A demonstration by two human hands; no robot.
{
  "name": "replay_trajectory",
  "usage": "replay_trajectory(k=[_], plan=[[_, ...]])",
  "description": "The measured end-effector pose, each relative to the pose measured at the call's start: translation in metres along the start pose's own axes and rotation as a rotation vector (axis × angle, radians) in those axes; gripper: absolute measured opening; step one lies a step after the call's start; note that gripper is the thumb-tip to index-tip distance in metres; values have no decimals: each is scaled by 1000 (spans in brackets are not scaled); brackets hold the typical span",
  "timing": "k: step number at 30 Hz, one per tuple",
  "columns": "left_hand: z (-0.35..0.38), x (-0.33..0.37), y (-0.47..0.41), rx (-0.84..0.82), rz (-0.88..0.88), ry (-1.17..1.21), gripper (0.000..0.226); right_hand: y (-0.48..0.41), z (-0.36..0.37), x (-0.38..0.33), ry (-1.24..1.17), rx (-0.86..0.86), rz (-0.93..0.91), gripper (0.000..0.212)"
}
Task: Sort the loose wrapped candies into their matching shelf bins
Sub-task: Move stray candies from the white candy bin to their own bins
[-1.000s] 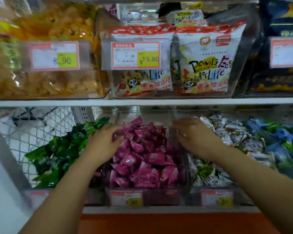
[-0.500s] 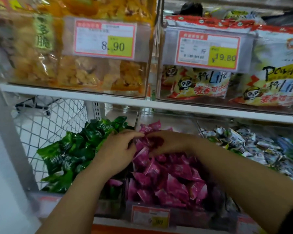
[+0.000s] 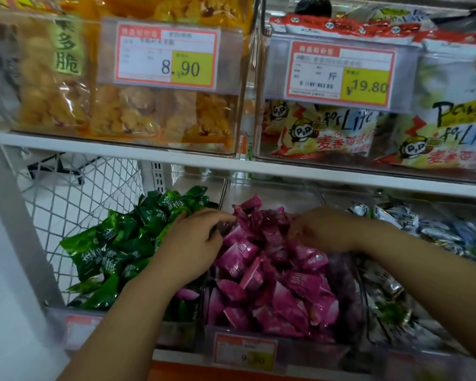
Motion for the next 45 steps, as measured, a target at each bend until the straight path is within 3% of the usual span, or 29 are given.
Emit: replay_trajectory(k=[4, 7, 10, 13, 17, 20, 26, 31, 37, 40, 45], plan=[[-2, 3, 1, 6, -6, 5, 38, 8, -25, 5, -20, 142, 102, 21], [-3, 4, 2, -4, -20, 10, 39, -4, -34, -32, -298, 269, -51, 26], [-5, 5, 3, -6, -44, 10, 43, -44, -6, -79, -405, 88, -210, 43], [-7, 4, 5, -15, -50, -10, 44, -71, 21, -71, -291, -86, -84, 61], [-10, 4, 6, -30, -48, -18, 41, -57, 24, -50, -192, -159, -36, 31], [-11, 6, 6, -38, -64, -32, 40, -38, 22, -42, -157, -110, -83, 23], [-11, 7, 9, -34, -74, -24, 39, -8, 8, -29, -159, -49, -58, 35], [-12, 8, 9, -32, -81, -34, 38, 12, 3, 1, -39, 8, 87, 45], [-8, 7, 8, -43, -62, -47, 38, 14, -8, 13, 177, 177, 137, 44], [-6, 6, 6, -44, -52, -46, 37, 10, -12, 25, 151, 194, 185, 44], [-3, 5, 4, -24, -30, -29, 37, -9, -30, 2, -104, 391, 1, 25]])
Point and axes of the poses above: each hand's wrist, its own y-axis away from the middle knuckle, its own z-axis out of the palm, x = y × z, the point moved 7 cm from there along -y, towards the middle knuckle, and after that the axes turned 15 degrees about -y, right-handed, at the moved point
